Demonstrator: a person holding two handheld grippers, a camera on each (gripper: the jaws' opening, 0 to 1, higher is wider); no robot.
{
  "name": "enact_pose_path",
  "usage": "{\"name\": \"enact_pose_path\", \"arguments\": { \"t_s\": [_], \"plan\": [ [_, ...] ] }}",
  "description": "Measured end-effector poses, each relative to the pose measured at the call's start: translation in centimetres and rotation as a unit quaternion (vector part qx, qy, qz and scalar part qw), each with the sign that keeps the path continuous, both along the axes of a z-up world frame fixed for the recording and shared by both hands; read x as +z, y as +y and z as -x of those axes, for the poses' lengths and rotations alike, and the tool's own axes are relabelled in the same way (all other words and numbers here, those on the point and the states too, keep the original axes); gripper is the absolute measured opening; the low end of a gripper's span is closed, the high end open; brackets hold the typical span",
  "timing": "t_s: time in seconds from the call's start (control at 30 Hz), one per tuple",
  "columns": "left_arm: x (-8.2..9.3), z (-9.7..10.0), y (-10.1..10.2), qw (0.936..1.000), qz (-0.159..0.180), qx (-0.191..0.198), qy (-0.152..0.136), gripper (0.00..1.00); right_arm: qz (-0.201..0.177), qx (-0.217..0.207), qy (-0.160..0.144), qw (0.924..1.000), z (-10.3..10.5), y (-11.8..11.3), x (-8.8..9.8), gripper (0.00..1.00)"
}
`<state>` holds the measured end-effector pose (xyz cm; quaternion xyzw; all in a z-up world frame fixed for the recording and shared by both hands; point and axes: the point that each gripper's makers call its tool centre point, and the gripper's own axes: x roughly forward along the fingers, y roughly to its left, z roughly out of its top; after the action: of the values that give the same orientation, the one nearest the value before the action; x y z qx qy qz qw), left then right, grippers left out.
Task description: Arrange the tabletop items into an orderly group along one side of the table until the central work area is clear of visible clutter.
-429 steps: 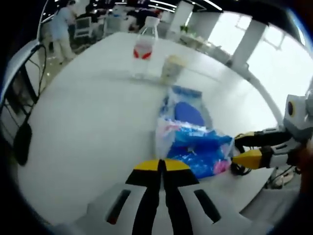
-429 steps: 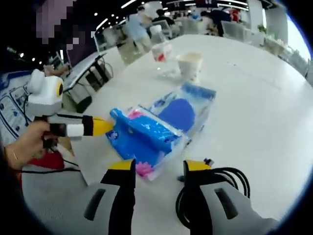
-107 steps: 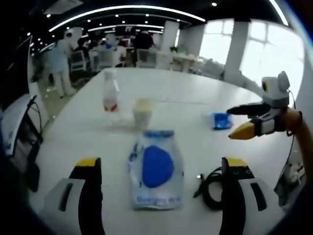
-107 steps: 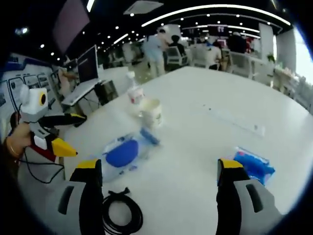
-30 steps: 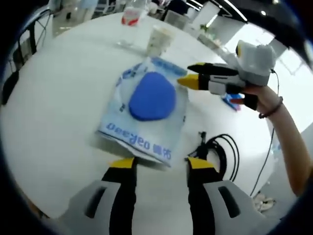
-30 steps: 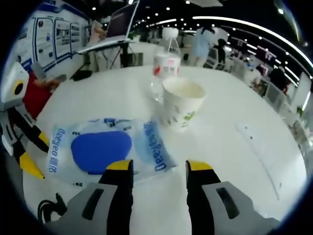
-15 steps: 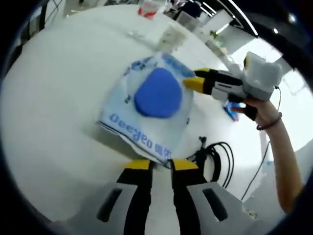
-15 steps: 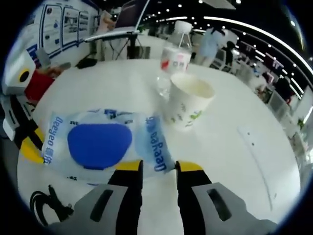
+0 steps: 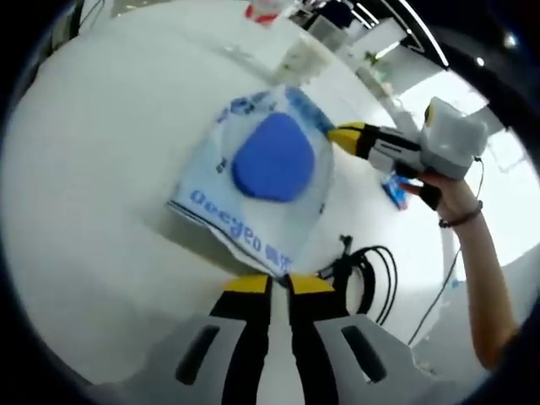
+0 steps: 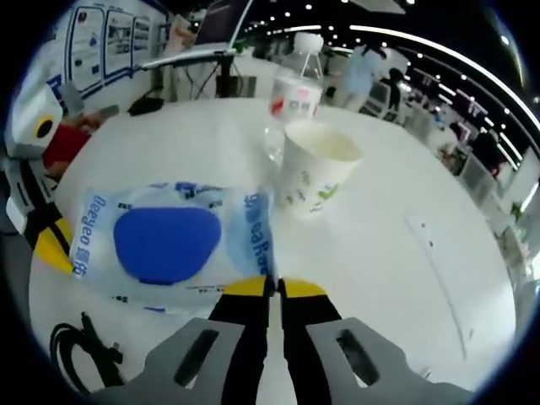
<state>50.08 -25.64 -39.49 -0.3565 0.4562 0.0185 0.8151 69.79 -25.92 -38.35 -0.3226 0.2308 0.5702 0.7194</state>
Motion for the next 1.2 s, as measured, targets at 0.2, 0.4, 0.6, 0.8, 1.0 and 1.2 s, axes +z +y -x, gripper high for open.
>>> {"name": "enact_pose_path", "arguments": {
  "t_s": [0.2, 0.4, 0.6, 0.8, 1.0, 1.2],
  "plan": [
    [0.4, -0.2, 0.6, 0.9999, -0.009, -0.001, -0.01, 0.01, 0.014, -0.001, -0.003, 0.9999, 0.0, -1.0, 0.2, 0.02],
    [1.2, -0.7, 0.8, 0.9994, -0.016, -0.006, -0.03, 0.0, 0.034, -0.008, -0.018, 0.9992, 0.0, -2.9, 1.3, 0.02],
    [1.8, -1.1, 0.9, 0.9988, -0.023, -0.01, -0.042, 0.0, 0.03, -0.034, -0.016, 0.9989, 0.1, -4.7, 2.8, 0.02],
    [2.5, -1.3, 1.1, 0.9982, -0.023, -0.01, -0.055, 0.0, 0.042, -0.05, -0.03, 0.9974, 0.8, -6.7, 4.0, 0.02],
    [3.7, -1.8, 0.9, 0.9963, -0.033, -0.022, -0.075, 0.0, 0.035, -0.102, -0.036, 0.9935, 1.5, -9.1, 5.6, 0.02],
    [4.5, -2.1, 0.3, 0.9941, -0.042, -0.042, -0.091, 0.0, 0.02, -0.138, -0.042, 0.9893, 2.3, -11.1, 7.0, 0.01]
  ]
}}
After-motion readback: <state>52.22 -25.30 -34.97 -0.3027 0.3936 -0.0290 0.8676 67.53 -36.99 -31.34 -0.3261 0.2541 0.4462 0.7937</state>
